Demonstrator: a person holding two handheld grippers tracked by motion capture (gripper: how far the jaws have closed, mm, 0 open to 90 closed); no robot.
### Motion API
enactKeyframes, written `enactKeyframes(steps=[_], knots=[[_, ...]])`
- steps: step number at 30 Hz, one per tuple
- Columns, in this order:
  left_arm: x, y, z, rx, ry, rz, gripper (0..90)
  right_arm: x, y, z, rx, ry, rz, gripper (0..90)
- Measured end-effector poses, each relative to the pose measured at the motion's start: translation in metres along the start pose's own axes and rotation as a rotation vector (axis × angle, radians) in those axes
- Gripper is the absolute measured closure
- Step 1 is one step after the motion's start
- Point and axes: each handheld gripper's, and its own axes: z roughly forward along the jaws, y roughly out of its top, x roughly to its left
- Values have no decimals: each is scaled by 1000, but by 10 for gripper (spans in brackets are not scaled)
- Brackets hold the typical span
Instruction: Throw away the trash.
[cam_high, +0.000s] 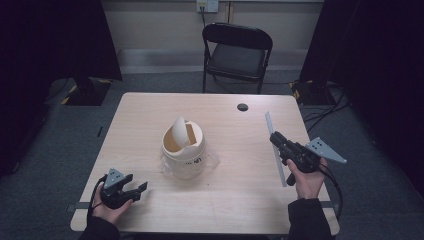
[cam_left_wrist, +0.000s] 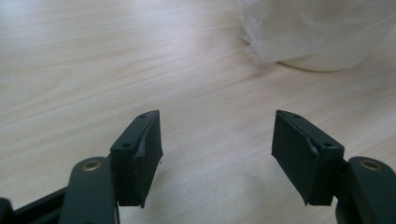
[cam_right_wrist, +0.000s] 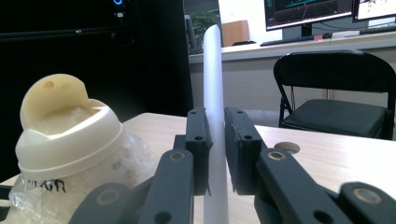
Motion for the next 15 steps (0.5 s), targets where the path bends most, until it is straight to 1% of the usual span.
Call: enactKeyframes(steps=[1,2,3,4,5,6,7,8,10,11,12,14,15], knots=[[-1,1,-2,-11,-3,-3,331,1,1,0,-6,1,-1,809],[-1,1,-2,-11,-3,-3,332,1,1,0,-6,1,-1,809],[-2,3,-4,-31,-9,-9,332,1,2,1,-10,6,3,809],[-4,7,-8,-61,-10,-6,332,3,5,4,-24,15,3,809],[-4,7,-8,-61,-10,-6,332,4,6,6,-30,25,9,809],[-6,10,-10,-82,-10,-4,332,4,6,6,-30,25,9,809],[-9,15,-14,-124,-21,-15,334,7,9,12,-45,41,10,809],[-9,15,-14,-124,-21,-15,334,7,9,12,-45,41,10,809],[-13,20,-19,-151,-26,-2,335,10,11,16,-47,51,1,809],[-17,24,-23,-177,-36,7,336,13,13,19,-58,65,1,809],[-17,24,-23,-177,-36,7,337,13,13,19,-58,65,1,809],[-22,28,-28,-201,-45,9,339,17,16,21,-71,75,-3,809],[-28,32,-32,-220,-53,17,339,20,19,21,-79,84,-2,809]])
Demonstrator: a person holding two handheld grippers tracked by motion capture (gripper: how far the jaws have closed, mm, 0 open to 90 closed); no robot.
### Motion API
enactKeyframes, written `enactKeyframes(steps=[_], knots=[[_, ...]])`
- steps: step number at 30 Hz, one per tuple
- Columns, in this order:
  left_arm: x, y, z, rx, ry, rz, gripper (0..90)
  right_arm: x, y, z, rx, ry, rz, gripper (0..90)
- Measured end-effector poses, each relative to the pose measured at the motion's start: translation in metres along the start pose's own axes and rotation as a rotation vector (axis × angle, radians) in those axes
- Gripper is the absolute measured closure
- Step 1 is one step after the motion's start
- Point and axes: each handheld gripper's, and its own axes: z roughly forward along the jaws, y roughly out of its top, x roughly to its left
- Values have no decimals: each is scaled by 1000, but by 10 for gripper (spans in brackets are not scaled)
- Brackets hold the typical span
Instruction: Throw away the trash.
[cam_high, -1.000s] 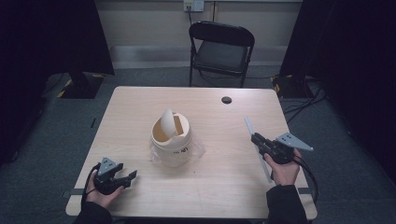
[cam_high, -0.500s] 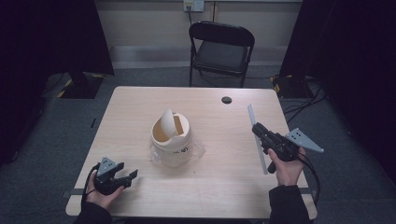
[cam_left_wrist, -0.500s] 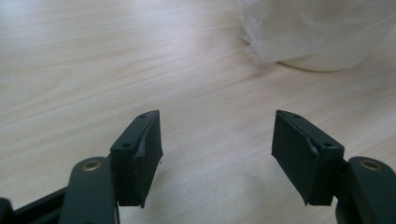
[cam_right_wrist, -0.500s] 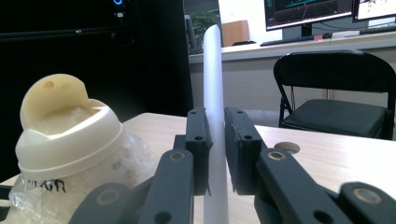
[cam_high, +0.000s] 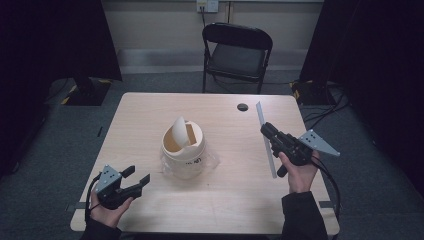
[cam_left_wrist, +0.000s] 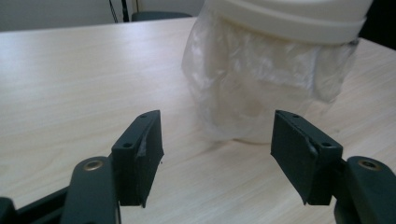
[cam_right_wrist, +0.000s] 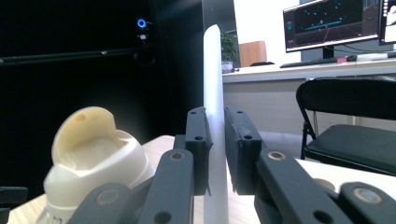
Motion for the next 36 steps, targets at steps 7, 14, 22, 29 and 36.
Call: enactKeyframes(steps=[7,14,22,29,36], knots=[[-23,12,1,-33,-71,22,345,6,14,4,-44,28,3,809],[-57,34,8,-94,-168,57,352,12,23,6,-68,55,-4,809],[-84,53,20,-136,-234,93,360,16,23,10,-71,77,-1,809],[-102,70,34,-170,-279,96,373,19,21,11,-68,92,0,808],[-121,86,48,-195,-323,119,376,20,21,10,-68,99,-3,808]])
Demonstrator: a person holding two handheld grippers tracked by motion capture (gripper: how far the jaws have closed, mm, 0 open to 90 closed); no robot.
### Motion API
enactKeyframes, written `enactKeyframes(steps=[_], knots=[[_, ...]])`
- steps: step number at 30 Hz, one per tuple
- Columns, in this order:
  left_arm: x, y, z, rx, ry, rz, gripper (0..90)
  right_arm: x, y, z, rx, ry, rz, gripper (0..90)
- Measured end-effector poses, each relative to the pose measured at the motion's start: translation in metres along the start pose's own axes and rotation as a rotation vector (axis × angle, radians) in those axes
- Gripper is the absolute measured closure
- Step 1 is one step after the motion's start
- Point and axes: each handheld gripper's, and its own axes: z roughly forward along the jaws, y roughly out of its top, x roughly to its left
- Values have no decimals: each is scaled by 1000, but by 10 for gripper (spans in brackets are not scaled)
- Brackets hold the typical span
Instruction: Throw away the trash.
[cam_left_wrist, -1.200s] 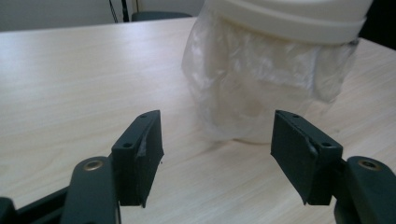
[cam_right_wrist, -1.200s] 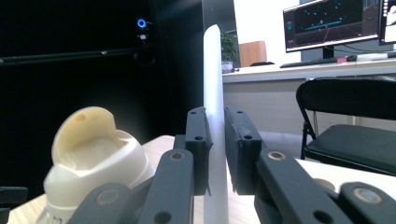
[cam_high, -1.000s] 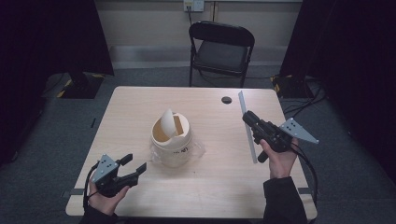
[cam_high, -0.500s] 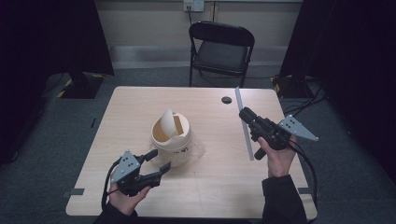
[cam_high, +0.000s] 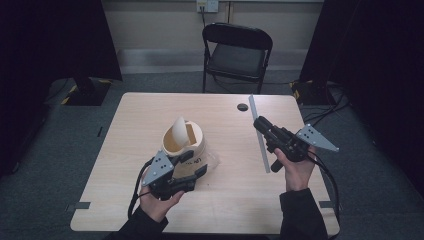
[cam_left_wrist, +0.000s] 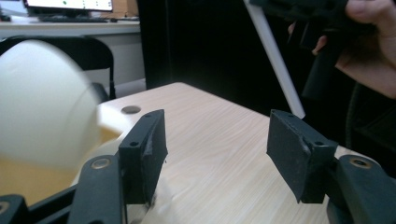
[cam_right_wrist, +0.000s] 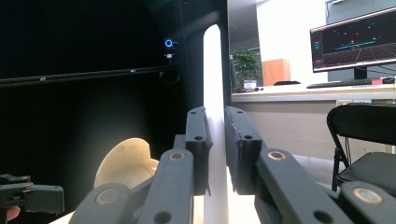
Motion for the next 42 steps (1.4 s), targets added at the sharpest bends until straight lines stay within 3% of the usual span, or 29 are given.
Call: enactKeyframes(steps=[11,23,30,34,42], knots=[[-4,8,26,-26,-27,-20,381,1,1,-2,-8,5,0,808],[-16,14,73,-34,-85,-28,392,2,-2,-2,-16,18,2,808],[-21,14,95,-38,-139,-77,404,2,-3,-4,-18,23,5,808],[-25,17,110,-43,-164,-85,409,3,-4,-4,-18,31,8,808],[-29,21,126,-54,-176,-99,429,5,-5,-4,-14,43,9,808]])
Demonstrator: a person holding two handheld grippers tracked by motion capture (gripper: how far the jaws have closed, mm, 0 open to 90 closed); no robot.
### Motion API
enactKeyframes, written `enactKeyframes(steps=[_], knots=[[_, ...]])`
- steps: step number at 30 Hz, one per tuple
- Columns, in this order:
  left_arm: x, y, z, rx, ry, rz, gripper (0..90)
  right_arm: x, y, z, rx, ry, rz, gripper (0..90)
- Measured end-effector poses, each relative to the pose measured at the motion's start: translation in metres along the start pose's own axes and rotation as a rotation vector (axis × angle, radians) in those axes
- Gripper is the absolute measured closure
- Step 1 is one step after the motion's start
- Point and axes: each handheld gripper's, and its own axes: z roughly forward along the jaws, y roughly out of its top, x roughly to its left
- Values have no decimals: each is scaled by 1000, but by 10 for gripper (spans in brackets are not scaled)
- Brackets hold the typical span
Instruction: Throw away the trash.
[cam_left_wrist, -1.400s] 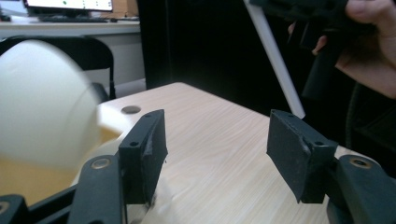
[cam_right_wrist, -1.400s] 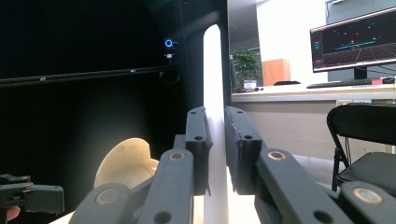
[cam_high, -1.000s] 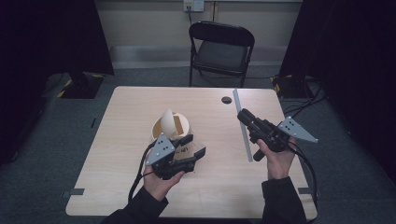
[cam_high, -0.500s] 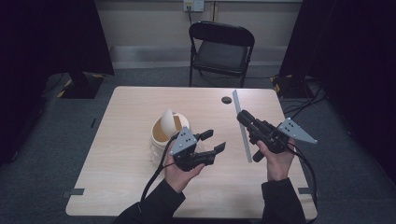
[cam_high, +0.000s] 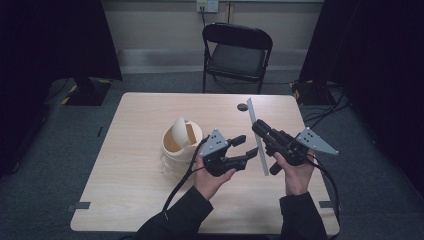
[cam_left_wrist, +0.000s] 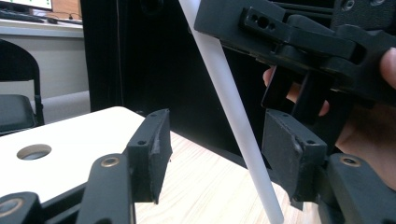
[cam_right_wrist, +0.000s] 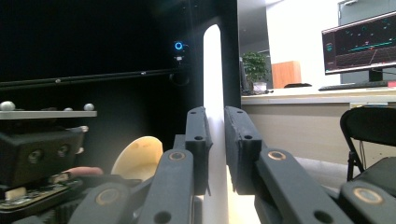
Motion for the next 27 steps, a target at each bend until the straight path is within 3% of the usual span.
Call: enactKeyframes(steps=[9,14,20,27], knots=[[0,0,12,-8,-18,-23,492,3,-3,1,7,19,8,808],[2,0,12,-7,-18,-42,613,5,-4,1,11,27,9,808],[3,1,11,-2,-9,-24,746,5,-5,2,16,33,11,808],[8,5,5,26,34,-5,796,5,-3,0,29,42,10,801]])
